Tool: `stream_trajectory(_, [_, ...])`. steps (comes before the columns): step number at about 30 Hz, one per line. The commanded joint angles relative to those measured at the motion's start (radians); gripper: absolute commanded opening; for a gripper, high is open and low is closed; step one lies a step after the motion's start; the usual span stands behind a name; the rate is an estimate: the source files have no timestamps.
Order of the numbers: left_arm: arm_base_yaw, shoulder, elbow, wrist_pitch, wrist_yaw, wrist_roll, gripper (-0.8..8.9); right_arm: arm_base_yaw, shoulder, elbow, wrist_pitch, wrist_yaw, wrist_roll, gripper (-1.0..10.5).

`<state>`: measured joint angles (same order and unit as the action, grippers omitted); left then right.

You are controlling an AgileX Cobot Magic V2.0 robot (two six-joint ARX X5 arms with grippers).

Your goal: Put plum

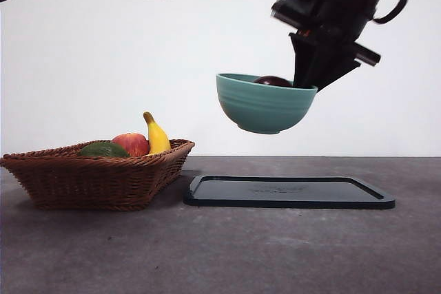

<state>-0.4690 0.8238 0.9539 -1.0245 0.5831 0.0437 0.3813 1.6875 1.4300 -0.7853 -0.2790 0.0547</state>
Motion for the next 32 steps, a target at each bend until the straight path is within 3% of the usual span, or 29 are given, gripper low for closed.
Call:
stream_trajectory(1, [-0.005,0.005,0.009,0.006,0.009,0.019,4.03,-0.016,0.077,0.077,-0.013,0.000,-0.015,0.1])
stream_trajectory(17, [-0.005,0.005,0.009,0.006,0.009,0.019,4.03,-0.077,0.333,0.214,0.008,-0.002,-0.019,0.1])
stream_trajectory(32, [-0.005,0.005,0.009,0.006,0.009,0.020,4.03,-0.078,0.385,0.214,-0.026,-0.001,-0.021,0.1])
